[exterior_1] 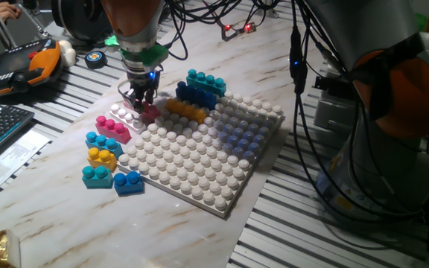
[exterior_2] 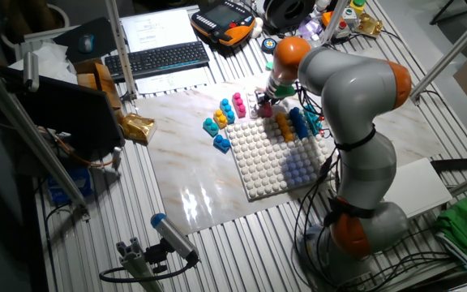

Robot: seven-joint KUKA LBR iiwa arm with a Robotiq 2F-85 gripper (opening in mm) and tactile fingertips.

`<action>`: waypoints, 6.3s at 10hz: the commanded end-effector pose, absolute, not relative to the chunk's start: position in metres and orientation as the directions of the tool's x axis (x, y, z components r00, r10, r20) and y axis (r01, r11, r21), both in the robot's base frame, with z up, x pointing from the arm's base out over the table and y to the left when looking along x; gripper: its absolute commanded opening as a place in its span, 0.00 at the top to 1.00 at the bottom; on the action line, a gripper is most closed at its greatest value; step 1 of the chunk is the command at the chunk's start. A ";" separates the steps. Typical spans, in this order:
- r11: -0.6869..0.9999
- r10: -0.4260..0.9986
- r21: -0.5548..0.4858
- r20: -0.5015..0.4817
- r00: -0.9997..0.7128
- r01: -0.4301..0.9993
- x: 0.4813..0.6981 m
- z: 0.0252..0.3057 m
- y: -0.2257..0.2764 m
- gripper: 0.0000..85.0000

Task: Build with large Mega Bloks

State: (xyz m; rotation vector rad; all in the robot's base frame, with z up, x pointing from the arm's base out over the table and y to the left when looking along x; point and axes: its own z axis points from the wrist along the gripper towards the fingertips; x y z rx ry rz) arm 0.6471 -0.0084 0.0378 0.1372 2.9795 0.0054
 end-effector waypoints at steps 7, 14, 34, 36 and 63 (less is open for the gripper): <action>0.995 0.101 -0.009 -0.135 -0.986 0.103 0.638 0.067 -0.001 0.99; 0.995 0.085 -0.035 -0.116 -0.990 0.089 0.595 0.098 0.017 0.99; 0.997 0.074 -0.001 -0.148 -0.986 0.075 0.540 0.101 0.032 0.99; 0.997 0.076 -0.004 -0.136 -0.988 0.077 0.523 0.105 0.035 0.99; 0.998 0.061 0.032 -0.127 -0.990 0.057 0.502 0.060 0.034 0.99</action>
